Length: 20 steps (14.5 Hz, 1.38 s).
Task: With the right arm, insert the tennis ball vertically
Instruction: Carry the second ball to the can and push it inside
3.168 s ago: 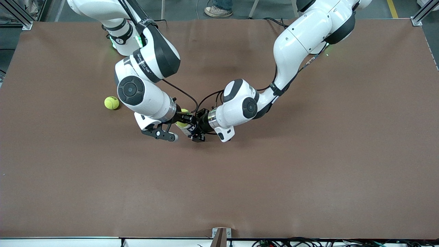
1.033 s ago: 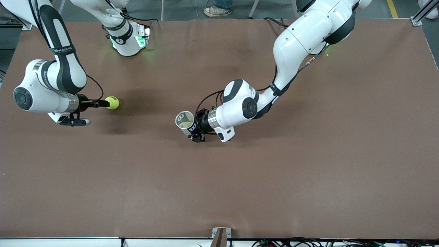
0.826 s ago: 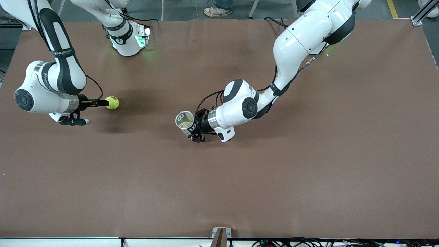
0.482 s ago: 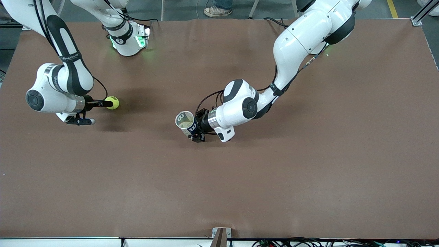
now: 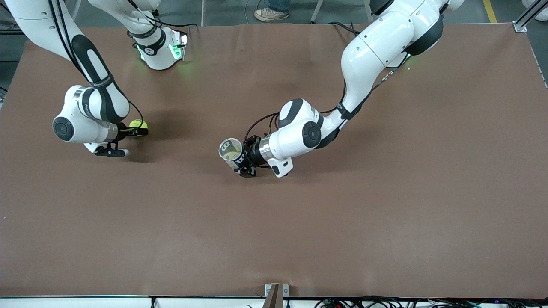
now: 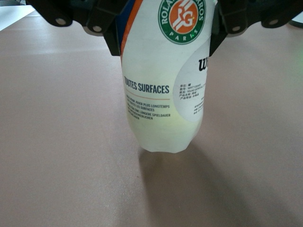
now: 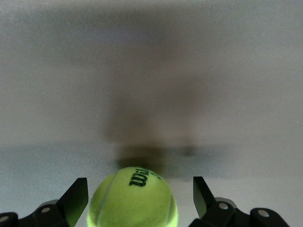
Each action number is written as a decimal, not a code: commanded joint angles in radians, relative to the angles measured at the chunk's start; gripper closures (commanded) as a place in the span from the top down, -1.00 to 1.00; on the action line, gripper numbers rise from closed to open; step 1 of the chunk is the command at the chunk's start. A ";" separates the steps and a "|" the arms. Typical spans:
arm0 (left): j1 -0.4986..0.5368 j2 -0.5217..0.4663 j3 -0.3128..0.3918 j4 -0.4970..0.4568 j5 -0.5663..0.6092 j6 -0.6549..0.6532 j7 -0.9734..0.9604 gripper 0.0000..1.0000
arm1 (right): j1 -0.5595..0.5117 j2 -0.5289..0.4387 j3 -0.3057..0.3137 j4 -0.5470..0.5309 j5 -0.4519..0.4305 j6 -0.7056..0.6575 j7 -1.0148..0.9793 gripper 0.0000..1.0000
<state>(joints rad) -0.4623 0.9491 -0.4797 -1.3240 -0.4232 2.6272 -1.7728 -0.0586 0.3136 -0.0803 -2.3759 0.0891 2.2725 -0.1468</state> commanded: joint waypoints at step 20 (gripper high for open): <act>-0.009 0.008 0.001 0.020 -0.020 0.008 0.021 0.49 | 0.146 -0.103 0.014 0.534 -0.002 -0.672 0.148 -0.17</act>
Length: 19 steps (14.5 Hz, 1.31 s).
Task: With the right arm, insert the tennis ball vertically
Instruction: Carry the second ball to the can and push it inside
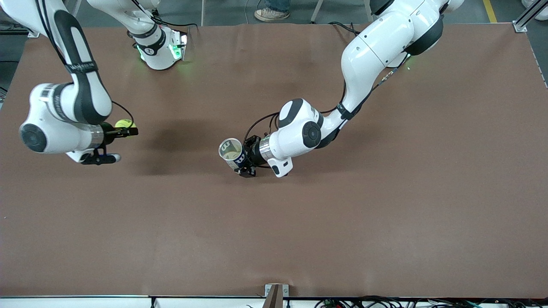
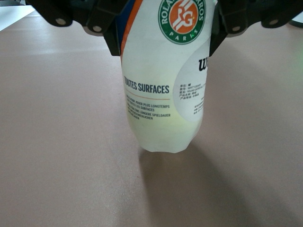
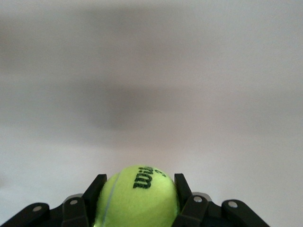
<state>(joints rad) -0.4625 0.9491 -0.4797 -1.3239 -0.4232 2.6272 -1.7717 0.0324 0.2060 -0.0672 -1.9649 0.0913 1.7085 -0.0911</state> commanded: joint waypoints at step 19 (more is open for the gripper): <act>-0.007 0.010 0.001 0.020 -0.017 0.008 0.023 0.49 | 0.520 0.222 0.001 0.501 0.136 0.126 0.829 -0.21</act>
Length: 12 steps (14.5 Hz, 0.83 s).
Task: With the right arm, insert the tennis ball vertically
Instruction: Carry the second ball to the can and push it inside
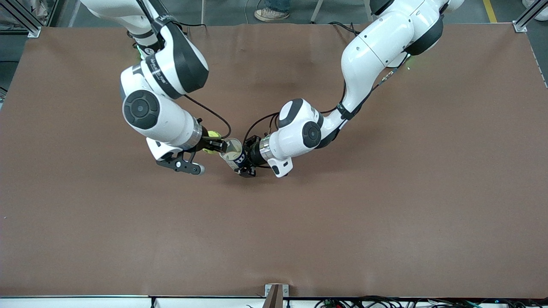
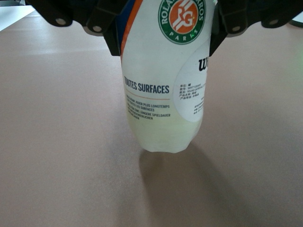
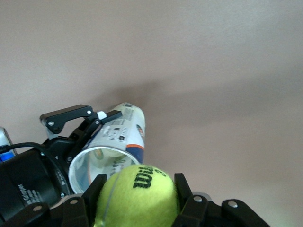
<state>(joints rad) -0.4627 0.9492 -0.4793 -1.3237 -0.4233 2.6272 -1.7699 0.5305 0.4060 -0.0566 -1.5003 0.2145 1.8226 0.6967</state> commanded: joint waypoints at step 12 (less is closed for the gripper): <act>-0.007 0.008 0.001 0.020 -0.017 0.008 0.018 0.49 | 0.046 0.077 -0.011 0.074 0.011 0.037 0.064 0.99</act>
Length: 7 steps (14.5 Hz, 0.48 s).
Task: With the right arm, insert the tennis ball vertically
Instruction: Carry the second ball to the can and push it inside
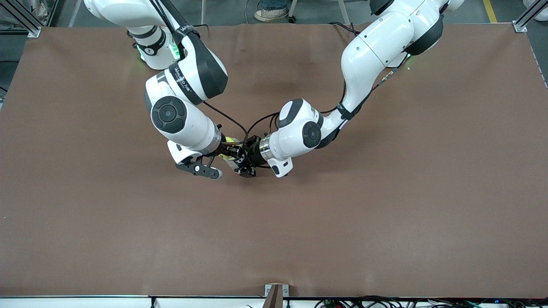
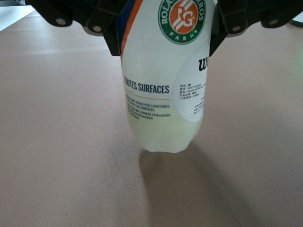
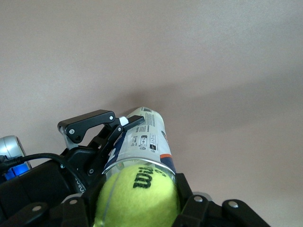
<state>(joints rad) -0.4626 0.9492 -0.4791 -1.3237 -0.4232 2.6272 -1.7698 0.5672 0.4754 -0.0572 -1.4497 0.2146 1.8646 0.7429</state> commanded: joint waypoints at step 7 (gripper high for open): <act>-0.005 0.010 0.001 0.020 -0.017 0.008 0.020 0.49 | 0.005 -0.026 -0.013 0.028 0.003 -0.018 0.006 1.00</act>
<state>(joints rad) -0.4626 0.9498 -0.4783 -1.3239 -0.4231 2.6273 -1.7697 0.5676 0.4747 -0.0608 -1.4317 0.2146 1.8634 0.7429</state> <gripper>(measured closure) 0.251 0.000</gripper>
